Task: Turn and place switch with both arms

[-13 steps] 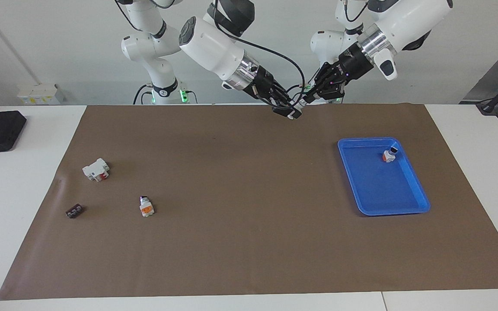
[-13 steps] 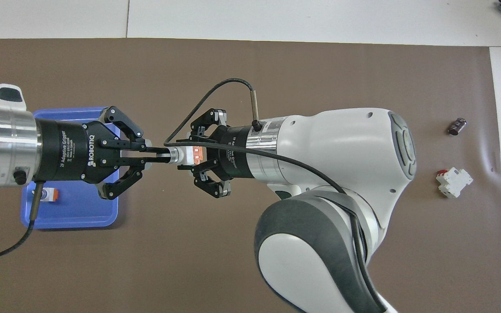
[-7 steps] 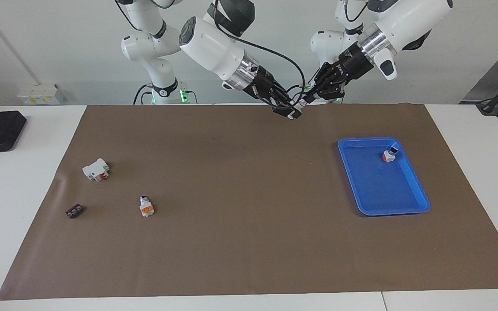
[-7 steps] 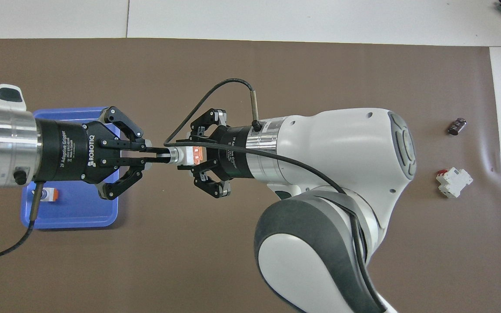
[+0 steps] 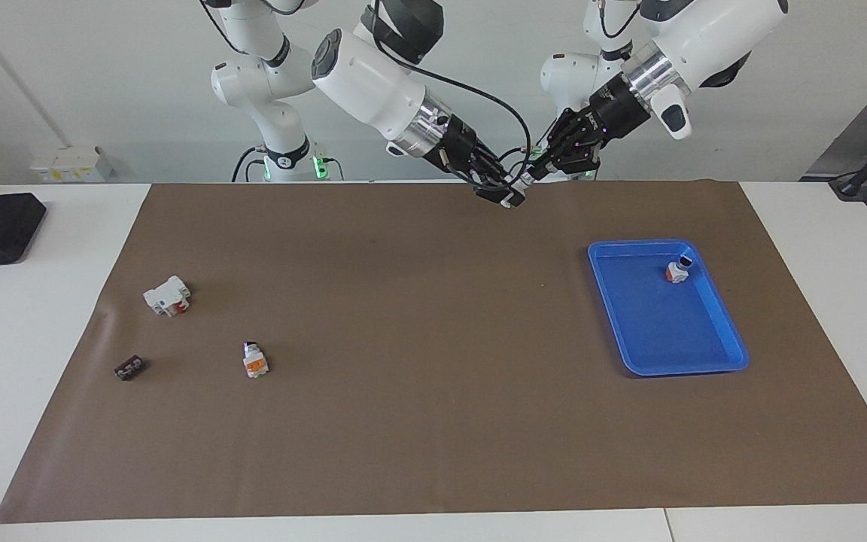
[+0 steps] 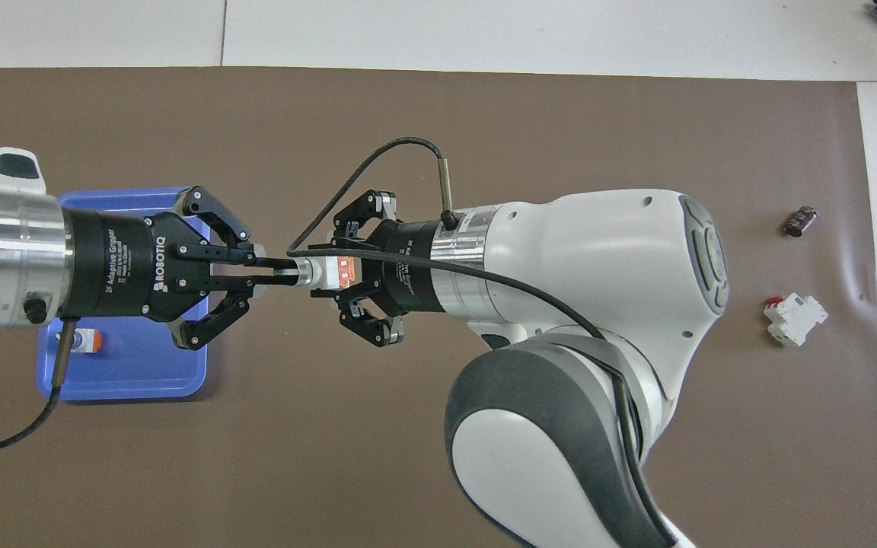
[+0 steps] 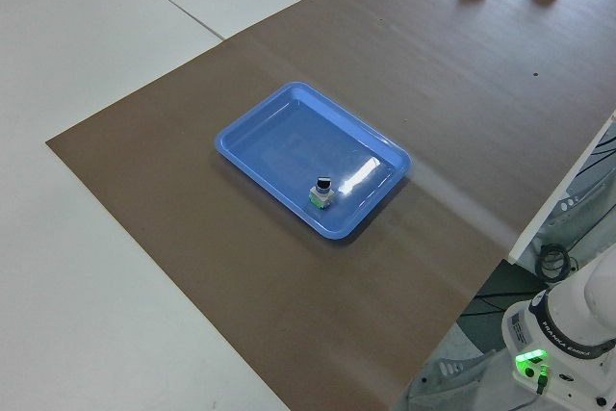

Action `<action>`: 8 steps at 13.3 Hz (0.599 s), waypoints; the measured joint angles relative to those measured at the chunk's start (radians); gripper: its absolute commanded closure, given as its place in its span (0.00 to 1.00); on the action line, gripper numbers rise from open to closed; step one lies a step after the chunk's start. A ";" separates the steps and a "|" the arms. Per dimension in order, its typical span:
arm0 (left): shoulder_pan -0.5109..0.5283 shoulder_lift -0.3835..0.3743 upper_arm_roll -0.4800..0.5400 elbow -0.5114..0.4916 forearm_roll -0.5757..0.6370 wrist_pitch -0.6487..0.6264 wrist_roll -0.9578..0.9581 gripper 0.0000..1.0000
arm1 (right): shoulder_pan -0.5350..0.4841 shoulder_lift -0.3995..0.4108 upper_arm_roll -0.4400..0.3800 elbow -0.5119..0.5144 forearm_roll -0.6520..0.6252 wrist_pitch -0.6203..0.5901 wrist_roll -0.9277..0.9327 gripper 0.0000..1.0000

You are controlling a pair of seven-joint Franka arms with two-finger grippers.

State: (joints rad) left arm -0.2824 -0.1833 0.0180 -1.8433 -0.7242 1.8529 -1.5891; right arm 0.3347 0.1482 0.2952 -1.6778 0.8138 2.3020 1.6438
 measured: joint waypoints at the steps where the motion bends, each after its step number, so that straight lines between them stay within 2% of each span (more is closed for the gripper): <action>1: 0.000 0.000 0.000 0.000 0.000 0.000 0.000 1.00 | 0.000 0.000 0.000 0.000 0.000 0.000 0.000 0.84; 2: 0.000 0.000 0.000 0.000 0.000 0.000 0.000 1.00 | 0.000 0.000 0.000 0.000 0.000 0.000 0.000 0.47; 3: 0.000 0.000 0.000 0.000 0.000 0.000 0.000 1.00 | 0.000 0.000 0.000 0.000 0.000 0.000 0.000 0.21; 6: -0.007 0.001 -0.014 0.000 0.000 0.002 -0.019 1.00 | 0.014 0.000 0.008 0.005 0.000 0.009 0.000 0.09; 8: -0.013 0.001 -0.016 0.000 0.000 0.007 -0.025 1.00 | 0.018 0.000 0.010 0.005 0.000 0.016 0.000 0.07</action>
State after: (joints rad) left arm -0.2955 -0.1824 0.0024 -1.8436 -0.7246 1.8596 -1.6143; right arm 0.3528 0.1481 0.3055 -1.6727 0.8138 2.3179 1.6438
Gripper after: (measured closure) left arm 0.890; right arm 0.097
